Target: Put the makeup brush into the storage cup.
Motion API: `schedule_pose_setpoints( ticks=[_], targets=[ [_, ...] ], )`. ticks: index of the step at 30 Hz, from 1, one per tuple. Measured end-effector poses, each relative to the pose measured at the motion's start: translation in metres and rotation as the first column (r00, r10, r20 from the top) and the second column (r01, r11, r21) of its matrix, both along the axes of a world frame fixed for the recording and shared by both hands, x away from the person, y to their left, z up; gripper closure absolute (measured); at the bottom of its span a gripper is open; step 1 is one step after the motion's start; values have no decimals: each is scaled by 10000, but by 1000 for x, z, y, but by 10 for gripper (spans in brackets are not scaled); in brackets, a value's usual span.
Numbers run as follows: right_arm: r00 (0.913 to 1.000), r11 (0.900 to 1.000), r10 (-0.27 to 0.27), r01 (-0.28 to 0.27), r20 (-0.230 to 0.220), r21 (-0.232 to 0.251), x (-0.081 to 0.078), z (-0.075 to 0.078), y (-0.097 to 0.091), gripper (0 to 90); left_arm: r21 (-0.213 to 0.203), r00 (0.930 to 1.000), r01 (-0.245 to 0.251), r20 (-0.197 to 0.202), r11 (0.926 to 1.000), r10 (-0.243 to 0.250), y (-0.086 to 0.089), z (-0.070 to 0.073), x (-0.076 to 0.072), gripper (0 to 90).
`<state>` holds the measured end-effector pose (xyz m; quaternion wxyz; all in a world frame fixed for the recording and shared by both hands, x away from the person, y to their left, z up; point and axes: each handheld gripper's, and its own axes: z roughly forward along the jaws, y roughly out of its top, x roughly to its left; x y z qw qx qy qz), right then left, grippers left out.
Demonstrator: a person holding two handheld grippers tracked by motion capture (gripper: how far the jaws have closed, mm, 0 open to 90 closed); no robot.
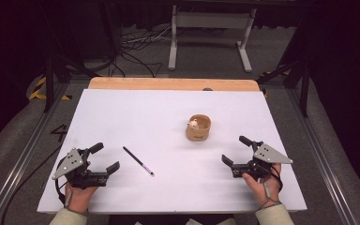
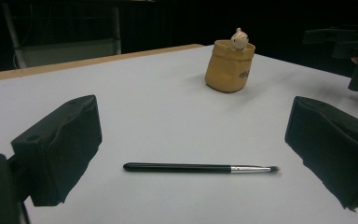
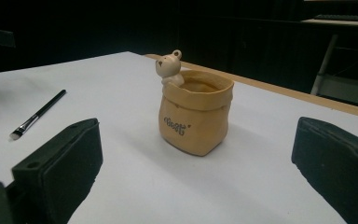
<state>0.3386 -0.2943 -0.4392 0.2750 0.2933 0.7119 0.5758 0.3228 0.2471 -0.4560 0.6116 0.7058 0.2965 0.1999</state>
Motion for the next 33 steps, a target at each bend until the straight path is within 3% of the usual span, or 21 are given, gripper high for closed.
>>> schedule_pose_setpoints(
  ticks=[13,20,27,33],
  targets=[
    [10000,10000,33,-33,5,22,0,0,0,16,-252,10000,65,-1,9997,-65,0,4,-2,39],
    [10000,10000,44,-44,-1,60,0,0,0,16,-146,9998,129,158,9998,-127,-1,9,0,39],
    [10000,9999,26,-26,8,100,0,1,-1,16,-959,9993,344,-76,9948,-353,-2,19,8,34],
    [10000,10000,-3,3,14,89,0,2,-2,16,-935,9987,502,-74,9944,-511,-3,30,17,33]
  ],
)
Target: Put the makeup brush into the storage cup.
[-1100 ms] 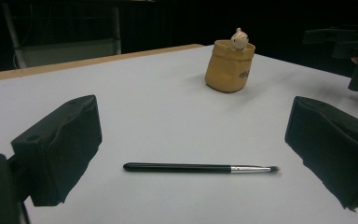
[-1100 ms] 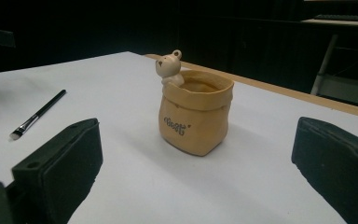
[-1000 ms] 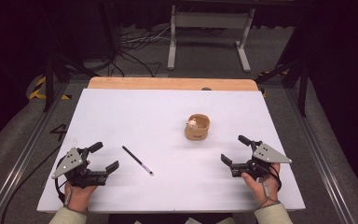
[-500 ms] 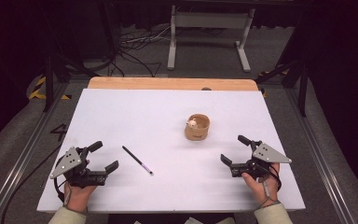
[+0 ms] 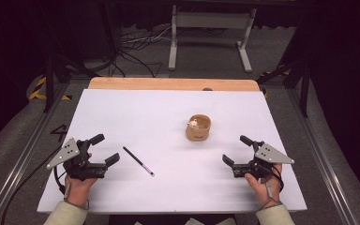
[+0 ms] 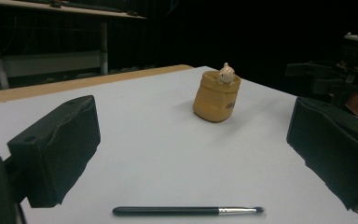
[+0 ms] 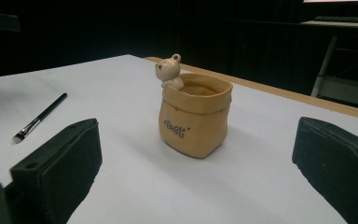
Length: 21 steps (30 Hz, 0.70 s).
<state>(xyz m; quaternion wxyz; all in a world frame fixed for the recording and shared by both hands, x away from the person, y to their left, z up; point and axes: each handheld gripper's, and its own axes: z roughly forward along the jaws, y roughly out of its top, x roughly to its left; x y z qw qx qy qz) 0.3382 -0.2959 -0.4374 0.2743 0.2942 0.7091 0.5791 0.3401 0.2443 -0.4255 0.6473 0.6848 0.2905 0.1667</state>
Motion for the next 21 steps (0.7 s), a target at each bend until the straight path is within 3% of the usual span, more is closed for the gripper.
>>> schedule_pose_setpoints(
  ticks=[5,12,17,21],
  targets=[
    [10000,10000,-26,26,-21,32,0,0,-1,16,9,9998,187,-98,9998,-186,-3,6,8,31],
    [10000,10000,-69,69,-41,53,-1,0,-3,16,620,9982,595,-125,9963,-588,-10,21,17,29],
    [9999,9999,-104,105,-50,130,-2,0,-5,16,1404,9962,867,-244,9863,-841,-18,36,24,18],
    [9999,9998,-117,118,-84,128,-2,0,-6,16,2079,9929,1141,-555,9715,-1048,-22,47,31,22]
  ],
)
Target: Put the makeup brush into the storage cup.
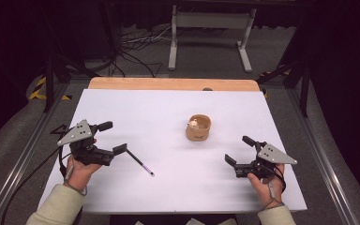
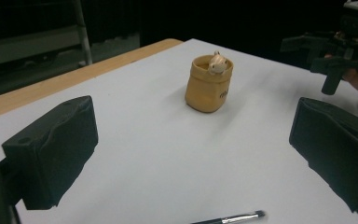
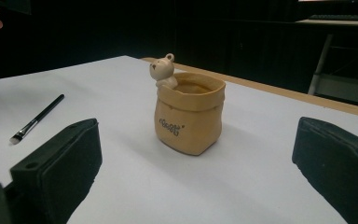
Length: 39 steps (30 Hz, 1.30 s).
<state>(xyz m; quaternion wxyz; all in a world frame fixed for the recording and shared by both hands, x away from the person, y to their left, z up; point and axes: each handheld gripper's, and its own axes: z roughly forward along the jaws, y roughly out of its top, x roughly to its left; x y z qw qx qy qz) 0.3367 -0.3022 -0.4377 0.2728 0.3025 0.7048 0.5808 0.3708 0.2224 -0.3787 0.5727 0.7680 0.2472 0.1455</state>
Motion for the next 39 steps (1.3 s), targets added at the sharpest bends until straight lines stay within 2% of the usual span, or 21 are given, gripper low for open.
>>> schedule_pose_setpoints(
  ticks=[3,4,5,9,10,13,17,18,19,23,24,25,27,28,30,34,35,36,37,38,39],
  targets=[
    [10000,10000,-35,35,-12,-3,0,0,-1,16,616,9999,8,-132,9981,0,-3,6,4,24],
    [10000,10000,-35,35,-12,-3,0,0,-1,16,616,9999,8,-132,9981,0,-3,6,4,24],
    [10000,10000,-45,45,-35,33,0,0,-1,16,1079,9997,18,-252,9942,9,-7,10,7,26],
    [10000,10000,-31,31,-46,28,0,0,-1,16,1857,9981,318,-573,9821,-215,-15,14,12,30],
    [10000,10000,-31,31,-46,28,0,0,-1,16,1857,9981,318,-573,9821,-215,-15,14,12,37],
    [10000,10000,-34,34,-49,53,0,0,-2,16,2232,9894,840,-1344,9712,-547,-22,16,20,38],
    [9999,10000,-50,50,-103,78,0,-1,-2,16,2581,9853,1008,-1595,9608,-605,-25,19,24,38],
    [10000,10000,-34,35,-94,82,0,-1,-2,16,2906,9837,1051,-1710,9511,-564,-27,22,26,38],
    [10000,10000,-34,35,-94,82,0,-1,-2,16,2906,9837,1051,-1710,9511,-564,-27,22,26,38],
    [9999,9999,-49,50,-105,93,-1,-1,-3,16,3495,9815,1085,-1860,9306,-446,-32,26,29,37],
    [9999,9999,-36,37,-97,95,-1,0,-3,16,3737,9810,1034,-1913,9218,-325,-33,27,30,39],
    [9999,9999,-38,39,-98,97,-1,0,-3,16,3737,9810,1034,-1913,9218,-325,-33,27,30,39],
    [9999,9999,-35,36,-108,97,-1,-1,-3,16,3959,9778,1074,-2082,9120,-248,-35,27,32,41],
    [9999,10000,-36,37,-111,91,-1,-1,-3,16,4238,9755,1101,-2195,8990,-159,-37,27,33,41],
    [9999,9999,-29,30,-117,101,-1,-1,-3,16,4474,9726,1238,-2317,8857,-189,-39,26,34,41],
    [9999,9999,-18,20,-119,107,-1,-1,-3,16,4678,9687,1390,-2472,8729,-218,-42,26,35,41],
    [9999,10000,-20,21,-123,88,-2,-1,-4,16,4858,9670,1455,-2539,8619,-202,-44,25,37,42],
    [9999,10000,-32,33,-110,74,-2,-1,-4,16,4858,9670,1455,-2539,8619,-202,-44,25,37,43],
    [9999,9999,-62,63,-131,85,-2,-1,-4,16,5100,9643,1589,-2640,8454,-220,-46,24,38,44],
    [9999,9999,-62,63,-131,85,-2,-1,-4,16,5100,9643,1589,-2640,8454,-220,-46,24,38,45],
    [9999,9999,-59,61,-126,87,-3,-1,-5,16,5196,9639,1628,-2653,8387,-227,-47,24,39,45]
  ],
)
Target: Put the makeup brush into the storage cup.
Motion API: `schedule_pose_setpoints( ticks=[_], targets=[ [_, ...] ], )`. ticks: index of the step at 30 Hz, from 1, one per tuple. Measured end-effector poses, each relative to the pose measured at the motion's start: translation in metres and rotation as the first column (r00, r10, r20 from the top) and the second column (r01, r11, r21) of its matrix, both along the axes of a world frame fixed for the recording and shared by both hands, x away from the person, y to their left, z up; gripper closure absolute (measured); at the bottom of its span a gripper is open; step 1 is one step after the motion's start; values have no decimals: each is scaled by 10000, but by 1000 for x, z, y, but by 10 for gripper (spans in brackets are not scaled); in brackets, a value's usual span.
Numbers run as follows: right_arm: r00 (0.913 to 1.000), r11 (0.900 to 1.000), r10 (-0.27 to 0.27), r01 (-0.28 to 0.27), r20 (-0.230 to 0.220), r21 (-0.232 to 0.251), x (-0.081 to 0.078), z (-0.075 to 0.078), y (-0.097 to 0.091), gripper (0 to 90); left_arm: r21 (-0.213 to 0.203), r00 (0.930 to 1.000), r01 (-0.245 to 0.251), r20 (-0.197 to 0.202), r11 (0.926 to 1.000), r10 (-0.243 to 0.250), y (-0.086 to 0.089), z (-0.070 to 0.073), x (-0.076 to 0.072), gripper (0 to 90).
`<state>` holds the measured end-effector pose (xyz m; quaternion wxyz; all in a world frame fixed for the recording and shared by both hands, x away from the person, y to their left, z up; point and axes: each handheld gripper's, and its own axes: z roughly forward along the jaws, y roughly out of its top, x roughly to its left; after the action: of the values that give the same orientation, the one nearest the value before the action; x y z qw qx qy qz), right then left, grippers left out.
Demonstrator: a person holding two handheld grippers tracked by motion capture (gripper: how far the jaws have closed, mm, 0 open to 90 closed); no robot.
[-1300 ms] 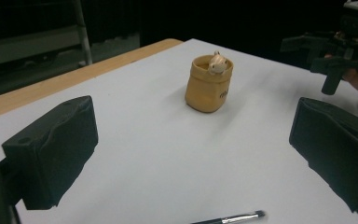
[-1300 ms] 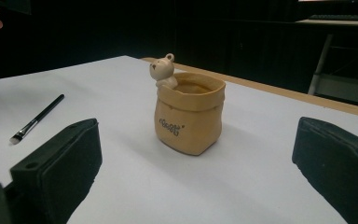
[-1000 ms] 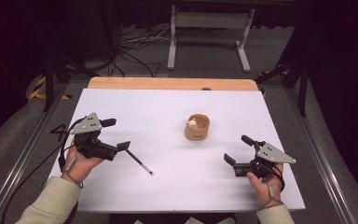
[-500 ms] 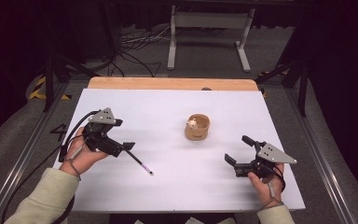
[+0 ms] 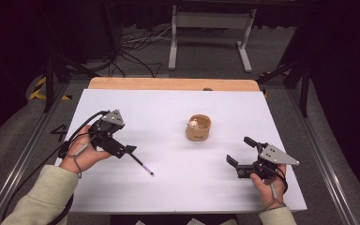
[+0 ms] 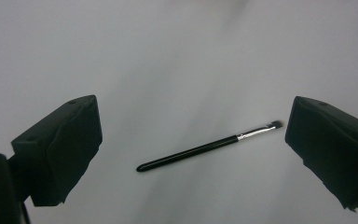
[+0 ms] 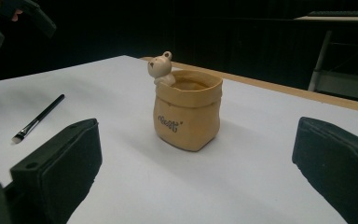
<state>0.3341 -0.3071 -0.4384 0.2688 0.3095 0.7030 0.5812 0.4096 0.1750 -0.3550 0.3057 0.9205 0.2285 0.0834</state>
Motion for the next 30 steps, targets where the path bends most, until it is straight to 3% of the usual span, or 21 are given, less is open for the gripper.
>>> schedule_pose_setpoints(
  ticks=[9,13,16,23,27,30],
  targets=[
    [10000,10000,-7,7,-8,19,0,0,-1,16,833,9991,313,-318,9960,-288,-10,-2,3,67],
    [10000,10000,-8,8,-25,38,0,0,-1,16,1406,9985,495,-290,9888,-459,-18,-5,4,66],
    [10000,10000,-17,18,-51,65,0,0,-2,15,1780,9966,743,-497,9812,-664,-22,-8,6,66],
    [10000,9999,-28,29,-39,122,-1,1,-3,15,2103,9945,882,-736,9737,-742,-26,-15,11,65],
    [10000,9999,-26,26,-33,103,-1,1,-3,15,2431,9924,1069,-856,9641,-885,-30,-20,12,65],
    [10000,9999,-26,26,-42,123,-1,1,-3,15,2373,9914,1145,-889,9647,-958,-32,-24,12,66]
  ],
)
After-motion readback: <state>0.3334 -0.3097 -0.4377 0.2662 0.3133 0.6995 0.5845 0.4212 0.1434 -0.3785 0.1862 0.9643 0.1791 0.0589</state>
